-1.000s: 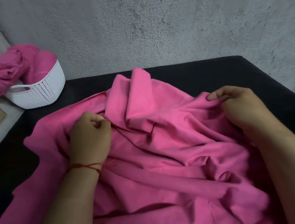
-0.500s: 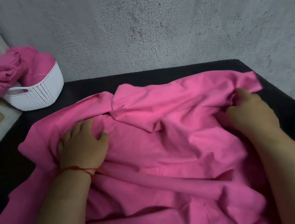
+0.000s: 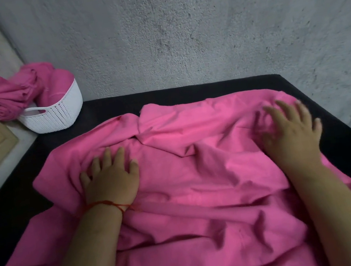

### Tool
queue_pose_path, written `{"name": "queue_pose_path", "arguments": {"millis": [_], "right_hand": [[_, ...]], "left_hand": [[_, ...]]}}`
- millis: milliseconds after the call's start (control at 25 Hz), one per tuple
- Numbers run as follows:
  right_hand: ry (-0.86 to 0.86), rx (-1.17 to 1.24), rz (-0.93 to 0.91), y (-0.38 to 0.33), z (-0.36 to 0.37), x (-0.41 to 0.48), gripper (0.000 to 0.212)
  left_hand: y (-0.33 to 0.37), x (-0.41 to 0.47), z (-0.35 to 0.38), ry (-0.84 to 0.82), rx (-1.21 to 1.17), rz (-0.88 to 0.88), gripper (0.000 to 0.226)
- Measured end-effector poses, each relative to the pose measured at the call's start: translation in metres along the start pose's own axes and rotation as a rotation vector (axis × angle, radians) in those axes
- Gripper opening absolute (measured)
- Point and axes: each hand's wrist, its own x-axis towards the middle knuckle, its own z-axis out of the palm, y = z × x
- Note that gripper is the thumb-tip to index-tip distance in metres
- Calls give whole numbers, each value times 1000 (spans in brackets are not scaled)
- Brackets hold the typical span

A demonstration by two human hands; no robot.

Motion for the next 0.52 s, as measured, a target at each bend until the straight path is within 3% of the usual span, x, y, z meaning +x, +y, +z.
{"name": "queue_pose_path", "arguments": {"millis": [80,160,400,520], "right_hand": [[46,2,-123,17,-9,-18,43],[57,-24,-124,42,-27,-31,38],[-373,-164,-60,101,-52,-71,78],[-476,-202,-17,102,-75,-96,81]], "left_hand": [[5,-23,1,52,-3,68,65],[10,-49,-3,36,-20,111,73],[15,-120,-2,-137,68,98,92],[8,-154,-15,-195,62,101,93]]}}
